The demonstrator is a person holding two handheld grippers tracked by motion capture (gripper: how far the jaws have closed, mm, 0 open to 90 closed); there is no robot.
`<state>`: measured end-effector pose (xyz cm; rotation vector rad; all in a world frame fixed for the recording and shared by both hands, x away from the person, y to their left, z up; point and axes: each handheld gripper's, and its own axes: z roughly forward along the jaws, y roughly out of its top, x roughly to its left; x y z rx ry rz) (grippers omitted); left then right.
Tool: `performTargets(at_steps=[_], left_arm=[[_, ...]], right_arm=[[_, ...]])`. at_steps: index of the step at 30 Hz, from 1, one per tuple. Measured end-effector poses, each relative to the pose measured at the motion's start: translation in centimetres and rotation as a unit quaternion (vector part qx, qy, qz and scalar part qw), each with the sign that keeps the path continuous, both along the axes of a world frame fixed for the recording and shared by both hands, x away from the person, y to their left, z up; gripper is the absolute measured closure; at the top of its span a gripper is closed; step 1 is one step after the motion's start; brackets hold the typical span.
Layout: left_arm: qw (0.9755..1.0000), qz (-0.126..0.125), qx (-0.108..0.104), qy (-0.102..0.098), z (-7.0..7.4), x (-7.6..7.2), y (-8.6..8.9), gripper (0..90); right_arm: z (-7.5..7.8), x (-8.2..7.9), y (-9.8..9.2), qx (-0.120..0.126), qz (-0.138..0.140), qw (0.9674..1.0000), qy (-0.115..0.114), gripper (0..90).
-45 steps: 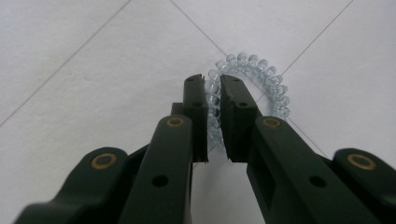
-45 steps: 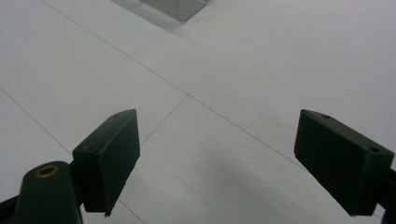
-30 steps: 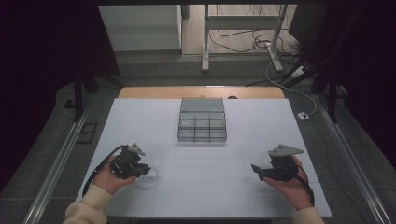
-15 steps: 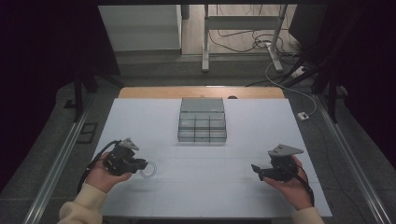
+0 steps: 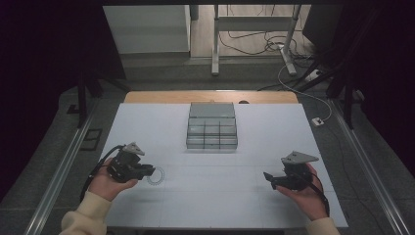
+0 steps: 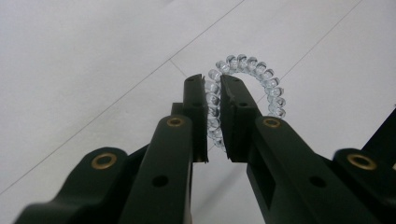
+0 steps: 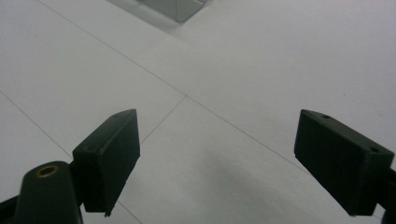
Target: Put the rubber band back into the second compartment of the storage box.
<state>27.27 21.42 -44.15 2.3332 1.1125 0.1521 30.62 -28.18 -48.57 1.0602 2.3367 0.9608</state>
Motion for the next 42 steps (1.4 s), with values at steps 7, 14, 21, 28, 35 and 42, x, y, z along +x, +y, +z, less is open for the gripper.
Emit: performTargets(at_steps=[7,14,21,28,35,42], left_arm=[[1.0,-0.004,0.0,0.002,0.3,0.7,-0.7,82.2],[1.0,-0.008,-0.005,0.003,0.7,1.6,-1.4,82.2],[0.9999,-0.007,-0.011,0.003,1.4,3.4,-2.1,82.2],[0.9999,-0.003,-0.012,0.002,2.2,4.9,-3.0,82.3],[0.9999,-0.006,-0.013,-0.004,3.0,6.3,-3.9,82.3],[0.9998,-0.012,-0.011,-0.007,3.8,7.8,-4.8,82.3]], right_arm=[[0.0,0.0,0.0,0.006,0.002,1.0,-0.002,14.2],[0.1,0.0,0.1,0.009,0.003,1.0,-0.001,14.3],[0.0,0.2,0.1,0.008,0.004,1.0,-0.001,14.3],[0.0,0.2,0.1,0.007,0.004,1.0,-0.001,14.3],[0.0,0.2,0.0,0.007,0.004,1.0,0.0,14.3],[0.0,0.3,0.1,0.007,0.004,1.0,0.0,14.3]])
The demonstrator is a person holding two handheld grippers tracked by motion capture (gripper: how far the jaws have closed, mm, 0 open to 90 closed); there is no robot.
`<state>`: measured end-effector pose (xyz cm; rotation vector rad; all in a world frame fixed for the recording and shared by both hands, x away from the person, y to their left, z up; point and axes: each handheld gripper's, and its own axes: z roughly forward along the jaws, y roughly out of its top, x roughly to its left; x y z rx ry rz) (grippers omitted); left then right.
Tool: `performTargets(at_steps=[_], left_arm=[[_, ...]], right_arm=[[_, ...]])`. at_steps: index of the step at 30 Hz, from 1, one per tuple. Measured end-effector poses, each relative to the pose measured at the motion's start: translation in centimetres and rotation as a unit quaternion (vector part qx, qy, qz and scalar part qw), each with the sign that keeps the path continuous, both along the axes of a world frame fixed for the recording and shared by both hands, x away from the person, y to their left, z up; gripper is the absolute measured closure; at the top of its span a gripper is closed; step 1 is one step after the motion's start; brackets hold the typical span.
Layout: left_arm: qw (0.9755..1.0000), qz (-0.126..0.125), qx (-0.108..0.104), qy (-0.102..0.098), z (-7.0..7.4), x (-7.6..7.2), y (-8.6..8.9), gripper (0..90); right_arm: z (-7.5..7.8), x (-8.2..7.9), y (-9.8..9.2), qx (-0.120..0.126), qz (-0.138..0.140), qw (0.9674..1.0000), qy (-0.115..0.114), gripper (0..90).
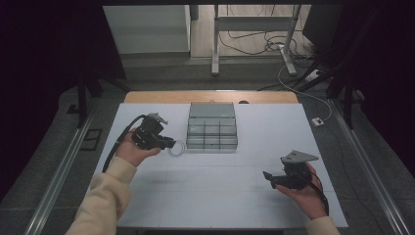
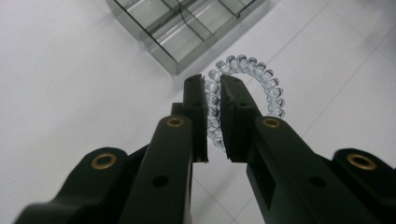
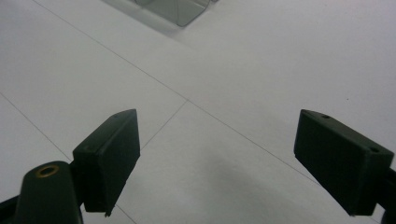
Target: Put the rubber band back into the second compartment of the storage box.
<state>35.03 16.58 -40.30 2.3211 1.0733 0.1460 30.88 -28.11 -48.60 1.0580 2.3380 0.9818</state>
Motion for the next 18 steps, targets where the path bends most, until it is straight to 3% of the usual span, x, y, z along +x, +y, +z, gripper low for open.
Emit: performTargets(at_steps=[18], left_arm=[[0.9999,-0.005,-0.01,-0.001,0.5,3.9,-2.2,82.2]], right_arm=[[0.0,0.0,-0.1,0.001,-0.002,1.0,-0.002,14.3]])
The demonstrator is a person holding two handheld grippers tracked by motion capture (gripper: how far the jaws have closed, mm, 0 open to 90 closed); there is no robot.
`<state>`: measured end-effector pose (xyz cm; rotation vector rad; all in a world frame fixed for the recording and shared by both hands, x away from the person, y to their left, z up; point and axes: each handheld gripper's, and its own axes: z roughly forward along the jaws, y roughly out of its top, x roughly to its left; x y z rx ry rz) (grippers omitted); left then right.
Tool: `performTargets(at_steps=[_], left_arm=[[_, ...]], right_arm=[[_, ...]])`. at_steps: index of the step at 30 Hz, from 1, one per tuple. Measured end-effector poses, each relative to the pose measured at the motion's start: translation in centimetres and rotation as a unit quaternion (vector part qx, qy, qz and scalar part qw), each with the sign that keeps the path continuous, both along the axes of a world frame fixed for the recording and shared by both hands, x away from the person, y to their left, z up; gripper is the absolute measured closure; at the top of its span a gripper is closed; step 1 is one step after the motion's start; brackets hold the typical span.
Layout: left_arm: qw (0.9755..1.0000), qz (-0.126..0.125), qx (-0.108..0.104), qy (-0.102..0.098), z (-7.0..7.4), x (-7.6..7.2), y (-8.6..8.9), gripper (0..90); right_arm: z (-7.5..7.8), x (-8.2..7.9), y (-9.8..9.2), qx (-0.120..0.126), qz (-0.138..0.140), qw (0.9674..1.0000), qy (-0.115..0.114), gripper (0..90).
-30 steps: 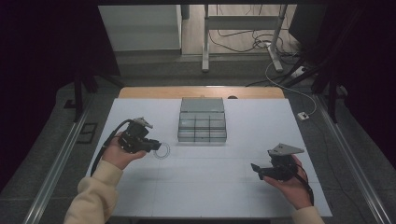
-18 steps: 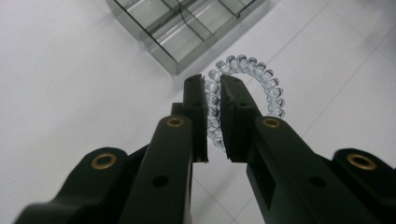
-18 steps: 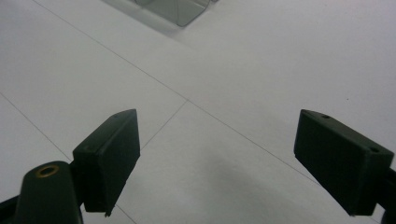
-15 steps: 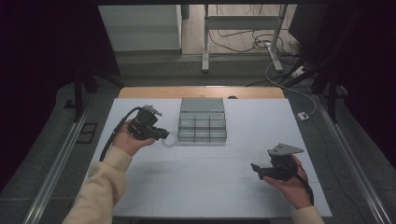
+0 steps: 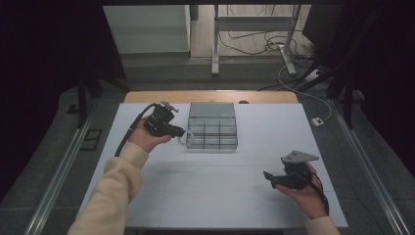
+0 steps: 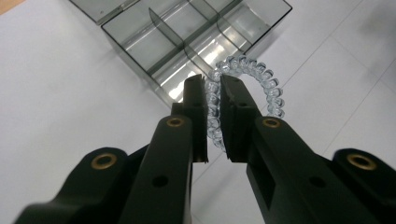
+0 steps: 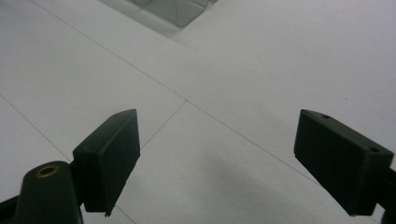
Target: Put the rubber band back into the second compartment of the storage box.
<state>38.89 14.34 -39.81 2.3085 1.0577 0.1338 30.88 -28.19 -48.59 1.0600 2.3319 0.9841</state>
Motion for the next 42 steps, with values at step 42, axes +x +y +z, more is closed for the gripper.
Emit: performTargets(at_steps=[42], left_arm=[[0.9997,0.003,0.001,0.023,-1.6,8.0,-4.5,82.2]], right_arm=[[0.0,0.3,-0.1,0.018,0.007,0.9998,0.0,14.3]])
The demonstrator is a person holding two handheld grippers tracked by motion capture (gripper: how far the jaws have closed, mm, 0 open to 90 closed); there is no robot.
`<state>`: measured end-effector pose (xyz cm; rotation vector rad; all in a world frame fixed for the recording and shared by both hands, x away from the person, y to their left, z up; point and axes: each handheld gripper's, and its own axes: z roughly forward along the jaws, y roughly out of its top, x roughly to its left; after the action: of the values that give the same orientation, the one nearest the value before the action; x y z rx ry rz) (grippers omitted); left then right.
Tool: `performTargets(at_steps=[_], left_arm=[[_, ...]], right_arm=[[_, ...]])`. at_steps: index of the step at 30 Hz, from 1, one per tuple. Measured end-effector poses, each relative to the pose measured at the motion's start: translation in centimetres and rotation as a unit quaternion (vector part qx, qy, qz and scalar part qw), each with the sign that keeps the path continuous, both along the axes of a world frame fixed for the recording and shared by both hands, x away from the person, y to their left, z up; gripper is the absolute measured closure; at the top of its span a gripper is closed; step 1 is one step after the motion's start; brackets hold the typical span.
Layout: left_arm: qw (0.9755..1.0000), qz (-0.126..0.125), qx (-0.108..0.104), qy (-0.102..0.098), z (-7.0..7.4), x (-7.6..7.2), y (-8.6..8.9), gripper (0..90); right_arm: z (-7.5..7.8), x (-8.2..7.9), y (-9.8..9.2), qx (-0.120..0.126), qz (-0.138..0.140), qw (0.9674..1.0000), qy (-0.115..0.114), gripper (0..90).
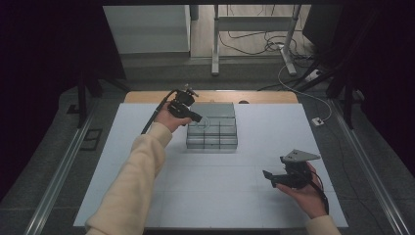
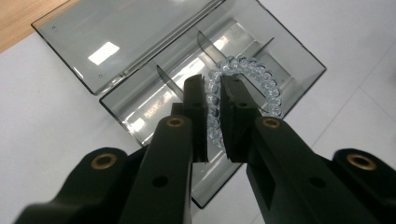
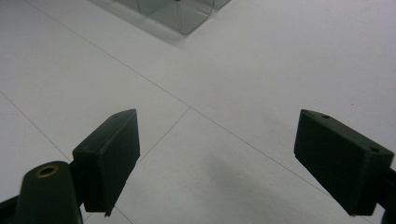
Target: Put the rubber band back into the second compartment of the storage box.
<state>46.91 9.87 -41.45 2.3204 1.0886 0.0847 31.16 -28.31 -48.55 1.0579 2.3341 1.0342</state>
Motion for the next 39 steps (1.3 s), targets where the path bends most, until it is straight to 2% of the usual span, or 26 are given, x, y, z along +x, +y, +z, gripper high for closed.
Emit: performTargets(at_steps=[11,19,21,30,36,39], left_arm=[[0.9999,0.012,0.002,0.003,-0.6,2.0,-1.4,82.2],[0.9998,0.02,0.004,-0.004,-0.2,3.1,-2.4,82.3],[0.9997,0.023,0.008,-0.005,-0.3,3.3,-2.6,82.2],[0.9994,0.034,0.004,-0.008,-0.4,4.1,-3.0,82.3],[0.9993,0.036,0.007,-0.004,-1.0,4.2,-3.1,82.2],[0.9992,0.037,0.016,-0.001,-1.7,4.2,-3.2,82.2]], right_arm=[[-0.1,0.1,0.1,-0.005,0.0,1.0,0.002,14.3],[0.0,0.0,0.0,-0.007,0.0,1.0,0.002,14.3],[0.0,0.0,0.0,-0.006,0.0,1.0,0.002,14.3],[0.0,0.0,0.0,-0.007,0.001,1.0,0.001,14.3],[-0.1,0.0,0.1,-0.008,0.001,1.0,0.003,14.3],[-0.1,0.0,0.1,-0.008,0.001,1.0,0.003,14.3]])
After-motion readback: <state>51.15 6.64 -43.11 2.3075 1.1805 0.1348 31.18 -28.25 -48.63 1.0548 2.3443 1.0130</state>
